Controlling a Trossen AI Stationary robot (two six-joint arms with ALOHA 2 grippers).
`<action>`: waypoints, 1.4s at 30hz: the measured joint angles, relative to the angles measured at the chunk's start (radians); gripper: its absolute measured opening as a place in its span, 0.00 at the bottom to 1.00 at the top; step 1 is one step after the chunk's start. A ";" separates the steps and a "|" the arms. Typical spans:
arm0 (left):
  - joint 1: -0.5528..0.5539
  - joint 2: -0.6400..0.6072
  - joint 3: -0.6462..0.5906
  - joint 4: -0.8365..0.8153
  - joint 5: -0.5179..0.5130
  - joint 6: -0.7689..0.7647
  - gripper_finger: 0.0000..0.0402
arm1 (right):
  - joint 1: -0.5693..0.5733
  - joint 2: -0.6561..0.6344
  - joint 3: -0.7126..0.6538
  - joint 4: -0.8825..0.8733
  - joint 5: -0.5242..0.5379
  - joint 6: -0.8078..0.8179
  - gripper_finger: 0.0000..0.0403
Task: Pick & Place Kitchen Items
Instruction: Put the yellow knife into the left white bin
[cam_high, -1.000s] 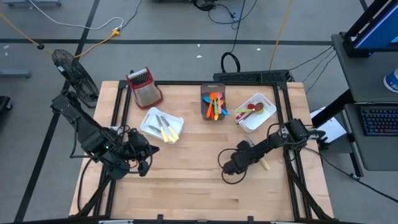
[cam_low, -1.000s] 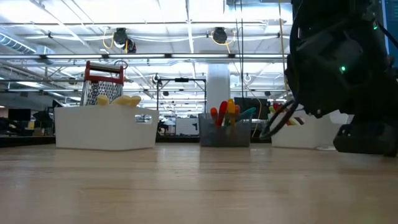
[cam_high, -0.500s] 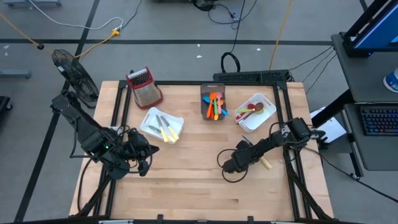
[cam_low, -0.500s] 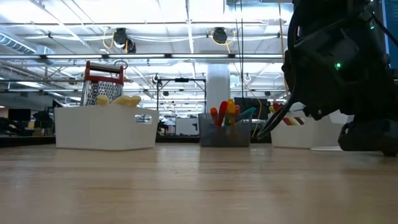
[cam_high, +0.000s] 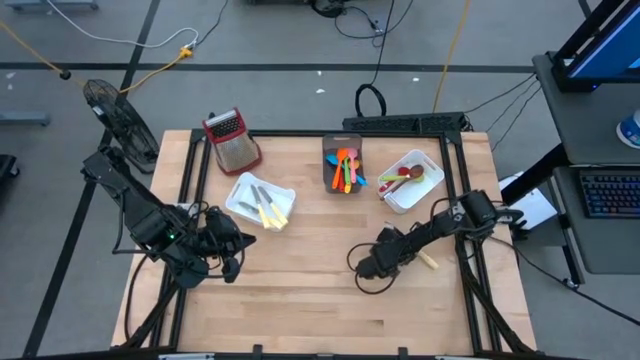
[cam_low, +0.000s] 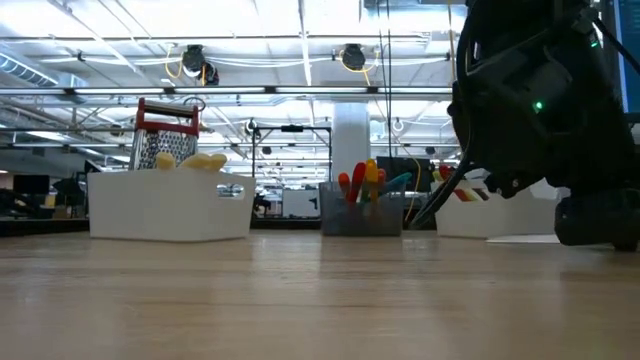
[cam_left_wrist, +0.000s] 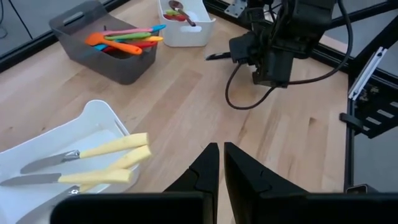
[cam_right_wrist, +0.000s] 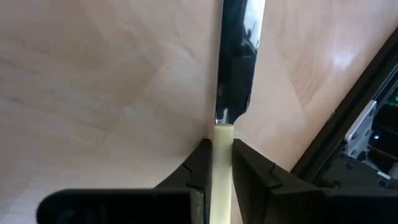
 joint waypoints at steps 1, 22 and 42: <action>0.000 0.000 0.000 0.000 0.000 -0.005 0.06 | 0.000 0.001 0.009 -0.006 0.001 -0.006 0.09; 0.000 0.000 0.000 0.055 0.008 -0.012 0.06 | -0.061 -0.361 0.052 0.488 0.125 -0.082 0.09; 0.115 0.051 0.001 0.172 0.078 -0.142 0.06 | -0.218 -0.457 0.052 1.271 -0.034 -0.345 0.09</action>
